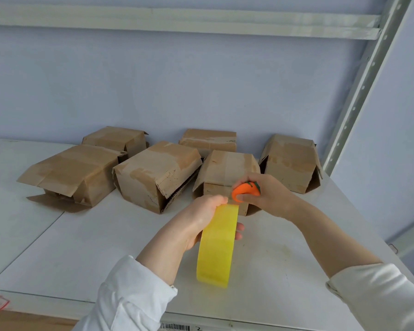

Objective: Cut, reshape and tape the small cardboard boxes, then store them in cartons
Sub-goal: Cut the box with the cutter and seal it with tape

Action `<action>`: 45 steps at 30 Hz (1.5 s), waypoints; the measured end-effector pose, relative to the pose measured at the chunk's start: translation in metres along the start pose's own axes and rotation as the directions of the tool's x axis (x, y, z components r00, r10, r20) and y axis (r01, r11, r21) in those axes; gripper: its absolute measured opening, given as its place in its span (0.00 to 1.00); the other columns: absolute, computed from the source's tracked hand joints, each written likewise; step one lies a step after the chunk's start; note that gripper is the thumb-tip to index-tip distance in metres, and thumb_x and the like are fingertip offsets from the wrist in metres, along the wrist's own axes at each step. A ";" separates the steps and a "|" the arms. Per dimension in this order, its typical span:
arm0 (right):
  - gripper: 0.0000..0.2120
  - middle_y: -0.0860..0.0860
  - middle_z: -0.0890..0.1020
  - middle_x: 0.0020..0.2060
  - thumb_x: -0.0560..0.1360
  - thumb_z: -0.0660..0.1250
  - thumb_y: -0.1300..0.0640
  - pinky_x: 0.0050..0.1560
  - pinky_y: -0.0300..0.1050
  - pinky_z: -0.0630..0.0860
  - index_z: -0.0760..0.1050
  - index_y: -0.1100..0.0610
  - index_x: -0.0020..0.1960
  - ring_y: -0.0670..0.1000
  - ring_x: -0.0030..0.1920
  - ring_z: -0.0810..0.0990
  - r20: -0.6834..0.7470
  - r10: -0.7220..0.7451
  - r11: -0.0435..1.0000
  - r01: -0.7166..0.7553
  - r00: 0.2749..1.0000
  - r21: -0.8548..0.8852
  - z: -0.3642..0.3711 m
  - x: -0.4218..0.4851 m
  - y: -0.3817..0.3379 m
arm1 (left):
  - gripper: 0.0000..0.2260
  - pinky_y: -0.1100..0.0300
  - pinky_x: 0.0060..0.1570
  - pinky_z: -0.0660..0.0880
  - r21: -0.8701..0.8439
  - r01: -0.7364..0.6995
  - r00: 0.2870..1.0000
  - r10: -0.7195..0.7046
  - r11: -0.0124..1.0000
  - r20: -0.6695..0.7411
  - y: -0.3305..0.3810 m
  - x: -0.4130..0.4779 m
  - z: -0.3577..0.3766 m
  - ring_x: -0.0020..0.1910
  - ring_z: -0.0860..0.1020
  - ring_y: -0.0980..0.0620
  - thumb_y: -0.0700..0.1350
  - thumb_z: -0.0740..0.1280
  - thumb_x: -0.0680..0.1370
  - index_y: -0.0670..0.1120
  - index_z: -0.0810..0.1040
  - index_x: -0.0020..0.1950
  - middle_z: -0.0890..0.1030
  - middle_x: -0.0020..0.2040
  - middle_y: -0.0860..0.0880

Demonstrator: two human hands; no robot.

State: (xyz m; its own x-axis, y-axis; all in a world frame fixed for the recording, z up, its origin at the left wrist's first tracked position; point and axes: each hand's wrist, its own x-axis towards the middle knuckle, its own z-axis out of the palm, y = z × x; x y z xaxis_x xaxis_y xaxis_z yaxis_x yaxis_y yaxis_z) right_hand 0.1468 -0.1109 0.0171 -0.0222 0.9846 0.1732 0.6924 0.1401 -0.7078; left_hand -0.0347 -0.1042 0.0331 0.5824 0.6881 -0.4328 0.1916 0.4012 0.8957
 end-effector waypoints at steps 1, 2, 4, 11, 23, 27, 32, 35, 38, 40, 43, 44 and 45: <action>0.09 0.40 0.77 0.45 0.73 0.70 0.59 0.41 0.26 0.69 0.75 0.48 0.49 0.39 0.46 0.74 -0.007 -0.020 0.997 0.019 1.000 -0.076 0.002 0.002 -0.001 | 0.17 0.63 0.26 0.76 -0.002 -0.005 1.000 0.005 1.000 0.000 0.000 0.000 0.000 0.28 0.81 0.48 0.48 0.55 0.81 0.37 0.71 0.61 0.83 0.35 0.41; 0.09 0.41 0.77 0.46 0.73 0.70 0.59 0.42 0.25 0.68 0.75 0.48 0.49 0.38 0.45 0.73 -0.017 -0.038 0.993 0.036 0.999 -0.112 0.005 0.003 -0.001 | 0.17 0.63 0.26 0.76 -0.007 -0.009 1.000 0.009 1.000 0.000 0.000 0.000 0.001 0.28 0.81 0.48 0.48 0.55 0.81 0.37 0.72 0.61 0.83 0.35 0.41; 0.08 0.42 0.77 0.46 0.73 0.70 0.60 0.42 0.24 0.68 0.75 0.49 0.49 0.38 0.45 0.73 -0.033 -0.060 0.990 0.055 0.998 -0.126 0.007 0.003 -0.001 | 0.17 0.63 0.26 0.76 -0.012 -0.009 1.000 0.009 1.000 0.000 0.000 0.000 0.001 0.27 0.81 0.48 0.48 0.55 0.81 0.37 0.72 0.61 0.83 0.35 0.41; 0.08 0.52 0.78 0.50 0.73 0.69 0.60 0.40 0.39 0.76 0.76 0.49 0.49 0.53 0.47 0.77 -0.032 0.090 0.960 -0.078 0.995 0.270 -0.005 -0.004 0.002 | 0.17 0.62 0.27 0.76 -0.009 -0.011 1.000 0.011 1.000 -0.002 -0.001 -0.001 -0.001 0.29 0.81 0.47 0.47 0.55 0.81 0.37 0.69 0.63 0.83 0.37 0.41; 0.08 0.50 0.77 0.49 0.73 0.70 0.59 0.37 0.33 0.73 0.75 0.50 0.49 0.48 0.44 0.75 -0.069 0.077 0.959 -0.055 0.995 0.277 -0.003 -0.007 0.006 | 0.16 0.62 0.27 0.76 -0.013 -0.038 0.999 0.038 0.999 0.006 -0.003 -0.002 -0.001 0.28 0.81 0.47 0.47 0.55 0.81 0.38 0.68 0.64 0.83 0.37 0.41; 0.08 0.43 0.77 0.44 0.73 0.70 0.60 0.41 0.24 0.69 0.76 0.53 0.51 0.42 0.44 0.74 -0.087 -0.053 0.988 0.039 0.995 -0.152 0.010 -0.005 -0.005 | 0.16 0.63 0.26 0.76 -0.020 -0.048 0.999 0.048 0.999 0.010 -0.003 -0.002 0.001 0.27 0.80 0.47 0.46 0.55 0.81 0.36 0.69 0.64 0.83 0.35 0.41; 0.08 0.43 0.77 0.45 0.73 0.70 0.59 0.40 0.30 0.70 0.75 0.50 0.50 0.43 0.45 0.74 -0.099 0.046 0.999 -0.048 0.994 -0.025 0.004 -0.002 -0.002 | 0.16 0.62 0.26 0.76 -0.025 -0.043 0.999 0.044 0.999 0.009 -0.004 -0.003 0.000 0.27 0.81 0.47 0.46 0.55 0.81 0.37 0.68 0.64 0.83 0.36 0.40; 0.09 0.50 0.77 0.47 0.73 0.70 0.60 0.38 0.38 0.72 0.76 0.54 0.52 0.49 0.42 0.75 -0.067 0.156 0.954 -0.133 0.986 0.267 -0.007 -0.004 0.002 | 0.16 0.62 0.26 0.76 -0.031 -0.040 0.999 0.040 0.999 0.008 -0.004 -0.004 0.000 0.28 0.81 0.46 0.47 0.55 0.81 0.38 0.67 0.64 0.83 0.36 0.40; 0.08 0.46 0.77 0.46 0.73 0.70 0.58 0.38 0.34 0.73 0.75 0.51 0.51 0.45 0.45 0.75 -0.038 0.106 0.993 -0.104 0.994 0.048 -0.002 -0.008 0.002 | 0.15 0.62 0.27 0.76 -0.030 -0.044 0.999 0.045 0.999 0.008 -0.004 -0.003 0.000 0.28 0.80 0.47 0.46 0.55 0.81 0.38 0.68 0.63 0.83 0.35 0.40; 0.09 0.44 0.77 0.46 0.73 0.70 0.57 0.38 0.29 0.73 0.74 0.50 0.51 0.45 0.47 0.74 -0.055 0.052 0.989 -0.059 0.997 -0.133 0.004 -0.008 -0.001 | 0.16 0.63 0.26 0.76 -0.030 -0.044 0.999 0.044 0.999 0.009 -0.004 -0.002 0.001 0.27 0.80 0.47 0.46 0.55 0.81 0.37 0.69 0.63 0.83 0.35 0.41; 0.10 0.46 0.76 0.48 0.74 0.70 0.57 0.37 0.27 0.71 0.74 0.53 0.54 0.46 0.48 0.74 -0.094 0.032 0.977 -0.051 0.995 -0.205 0.007 -0.008 -0.003 | 0.17 0.63 0.25 0.76 -0.021 -0.034 0.999 0.035 0.999 0.005 -0.004 0.000 0.000 0.27 0.81 0.48 0.46 0.55 0.82 0.36 0.70 0.63 0.83 0.35 0.41; 0.10 0.47 0.77 0.49 0.74 0.69 0.58 0.38 0.28 0.71 0.74 0.53 0.54 0.46 0.49 0.74 -0.094 0.030 0.976 -0.049 0.995 -0.210 0.007 -0.009 -0.004 | 0.17 0.63 0.26 0.76 -0.020 -0.030 1.000 0.030 0.999 0.005 -0.004 0.000 0.001 0.27 0.81 0.48 0.47 0.55 0.82 0.36 0.71 0.62 0.83 0.35 0.41; 0.10 0.48 0.77 0.50 0.74 0.69 0.58 0.40 0.30 0.71 0.75 0.54 0.55 0.47 0.49 0.74 -0.089 0.021 0.974 -0.041 0.996 -0.221 0.007 -0.009 -0.005 | 0.17 0.63 0.26 0.76 -0.021 -0.027 1.000 0.027 0.999 0.005 -0.003 0.000 0.000 0.28 0.81 0.48 0.47 0.55 0.81 0.36 0.71 0.62 0.83 0.35 0.41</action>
State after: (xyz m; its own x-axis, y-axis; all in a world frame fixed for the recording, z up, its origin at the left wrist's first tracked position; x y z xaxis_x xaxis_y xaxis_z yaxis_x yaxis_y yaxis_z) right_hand 0.1385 -0.1200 0.0139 0.0568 0.9743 0.2180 0.8352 0.0733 -0.5450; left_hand -0.0349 -0.1058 0.0301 0.5916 0.6955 -0.4078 0.1590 0.3953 0.9047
